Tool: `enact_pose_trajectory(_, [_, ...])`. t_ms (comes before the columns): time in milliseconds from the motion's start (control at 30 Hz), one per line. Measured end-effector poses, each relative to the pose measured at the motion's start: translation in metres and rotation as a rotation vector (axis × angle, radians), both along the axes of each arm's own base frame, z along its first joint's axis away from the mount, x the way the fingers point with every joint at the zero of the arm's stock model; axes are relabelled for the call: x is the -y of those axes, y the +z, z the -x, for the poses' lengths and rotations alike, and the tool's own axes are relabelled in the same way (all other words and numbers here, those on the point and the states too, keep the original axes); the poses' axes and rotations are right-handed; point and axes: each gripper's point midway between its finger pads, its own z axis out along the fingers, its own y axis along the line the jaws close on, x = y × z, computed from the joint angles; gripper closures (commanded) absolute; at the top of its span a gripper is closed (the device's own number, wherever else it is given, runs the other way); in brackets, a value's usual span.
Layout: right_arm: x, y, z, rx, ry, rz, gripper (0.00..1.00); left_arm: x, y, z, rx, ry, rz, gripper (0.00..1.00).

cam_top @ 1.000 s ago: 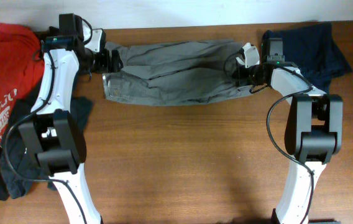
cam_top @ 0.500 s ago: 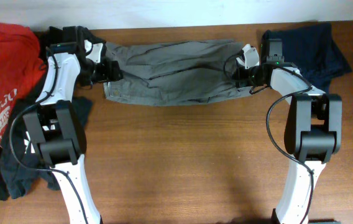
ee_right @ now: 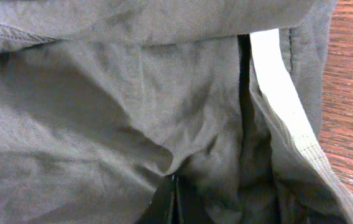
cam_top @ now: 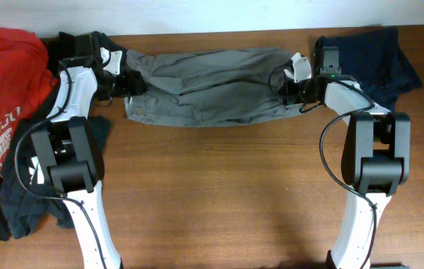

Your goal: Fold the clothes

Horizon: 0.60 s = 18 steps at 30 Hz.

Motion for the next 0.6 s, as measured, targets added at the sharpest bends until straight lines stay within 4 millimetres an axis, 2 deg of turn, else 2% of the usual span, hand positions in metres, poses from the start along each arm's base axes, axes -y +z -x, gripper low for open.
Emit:
enact_pose_trajectory(100, [0.0,0.0,0.0,0.0,0.0,0.0,0.96,0.005,0.0,-0.004,0.017,-0.012,0.032,0.11])
enact_pose_trajectory(300, [0.0,0.0,0.0,0.001,0.0,0.0,0.96,0.017,-0.005,-0.01,0.029,-0.04,0.076,0.44])
enact_pose_trajectory(400, [0.0,0.0,0.0,0.001,-0.001,0.001,0.96,0.026,-0.008,-0.011,0.027,-0.053,0.089,0.66])
enact_pose_trajectory(500, [0.001,0.0,0.0,0.001,-0.002,0.004,0.96,0.037,-0.012,-0.009,0.018,-0.07,0.102,0.95])
enact_pose_trajectory(533, [0.001,0.0,0.0,0.001,-0.003,0.006,0.96,0.04,-0.014,-0.008,0.011,-0.072,0.113,0.99])
enact_pose_trajectory(600, [0.001,0.0,0.0,0.0,-0.004,0.006,0.96,0.044,-0.014,-0.007,0.0,-0.07,0.122,0.99])
